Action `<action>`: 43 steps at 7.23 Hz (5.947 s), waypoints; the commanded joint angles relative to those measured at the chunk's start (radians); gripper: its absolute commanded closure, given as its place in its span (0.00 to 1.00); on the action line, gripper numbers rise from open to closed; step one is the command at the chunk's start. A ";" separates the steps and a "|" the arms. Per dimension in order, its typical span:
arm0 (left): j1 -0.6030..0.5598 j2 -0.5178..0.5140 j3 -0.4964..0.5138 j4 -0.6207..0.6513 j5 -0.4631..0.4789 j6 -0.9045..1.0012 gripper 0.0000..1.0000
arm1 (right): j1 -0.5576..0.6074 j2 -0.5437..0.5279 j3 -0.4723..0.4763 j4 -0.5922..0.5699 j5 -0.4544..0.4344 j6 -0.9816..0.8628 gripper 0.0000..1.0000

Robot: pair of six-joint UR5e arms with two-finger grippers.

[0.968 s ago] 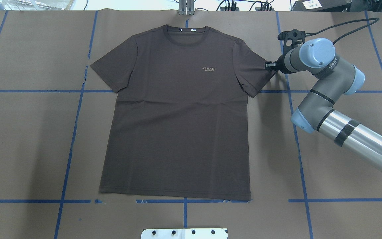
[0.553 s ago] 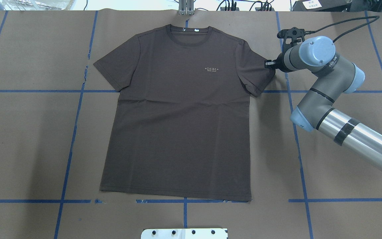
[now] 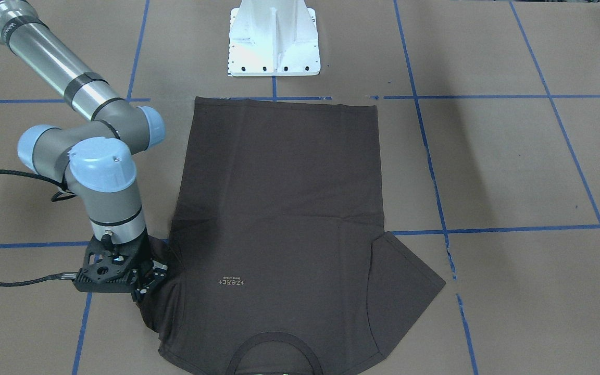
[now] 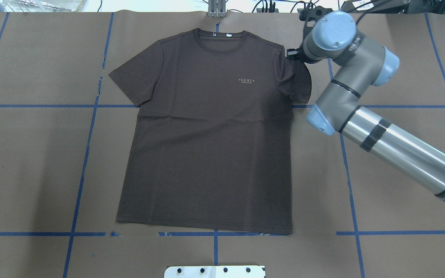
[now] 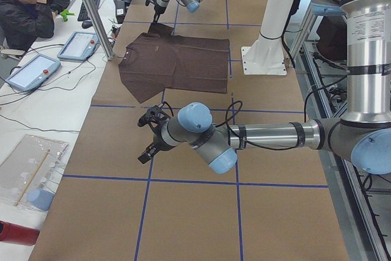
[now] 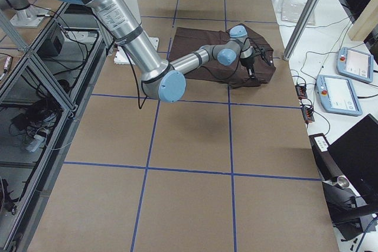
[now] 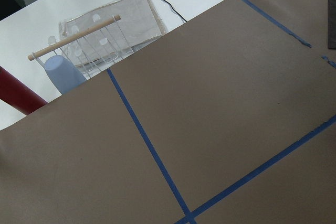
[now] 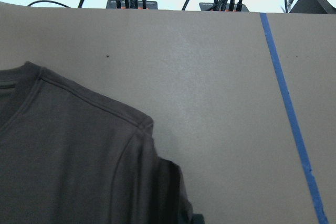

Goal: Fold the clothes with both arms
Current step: 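Fold the grasped sleeve inward across the shirt body with the right gripper, then release the sleeve and raise the right gripper while the left gripper approaches, then grasp the sleeve nearest the left gripper and fold it inward over the shirt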

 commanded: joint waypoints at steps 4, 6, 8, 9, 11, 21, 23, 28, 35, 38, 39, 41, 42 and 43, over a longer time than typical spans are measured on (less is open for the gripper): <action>0.000 -0.006 0.000 0.002 0.002 -0.004 0.00 | -0.115 0.145 -0.090 -0.070 -0.156 0.176 1.00; 0.000 -0.009 0.003 0.002 0.002 -0.004 0.00 | -0.128 0.176 -0.110 -0.067 -0.156 0.174 1.00; 0.000 -0.007 0.005 0.002 0.002 -0.002 0.00 | -0.147 0.179 -0.110 -0.065 -0.170 0.174 0.56; 0.000 -0.007 0.005 0.002 0.002 -0.002 0.00 | -0.167 0.177 -0.111 -0.065 -0.222 0.163 0.01; 0.002 -0.033 0.000 0.002 0.003 -0.013 0.00 | -0.136 0.184 -0.098 -0.067 -0.181 0.104 0.00; 0.621 -0.559 0.332 -0.018 0.527 -0.985 0.14 | 0.286 -0.218 0.335 -0.073 0.462 -0.346 0.00; 0.660 -0.588 0.406 -0.041 0.588 -0.989 0.14 | 0.284 -0.226 0.335 -0.071 0.459 -0.346 0.00; 0.725 -0.641 0.477 -0.070 0.589 -1.040 0.31 | 0.284 -0.228 0.329 -0.071 0.454 -0.346 0.00; 0.755 -0.667 0.523 -0.071 0.589 -1.070 0.41 | 0.284 -0.240 0.329 -0.068 0.453 -0.344 0.00; 0.755 -0.698 0.565 -0.071 0.589 -1.067 0.43 | 0.284 -0.243 0.329 -0.068 0.453 -0.344 0.00; 0.755 -0.698 0.566 -0.071 0.589 -1.067 0.43 | 0.284 -0.243 0.329 -0.068 0.451 -0.344 0.00; 0.755 -0.696 0.566 -0.071 0.591 -1.064 0.43 | 0.283 -0.243 0.327 -0.068 0.448 -0.344 0.00; 0.755 -0.696 0.566 -0.071 0.591 -1.062 0.43 | 0.284 -0.243 0.327 -0.068 0.447 -0.344 0.00; 0.755 -0.696 0.566 -0.071 0.591 -1.062 0.43 | 0.283 -0.243 0.327 -0.068 0.447 -0.346 0.00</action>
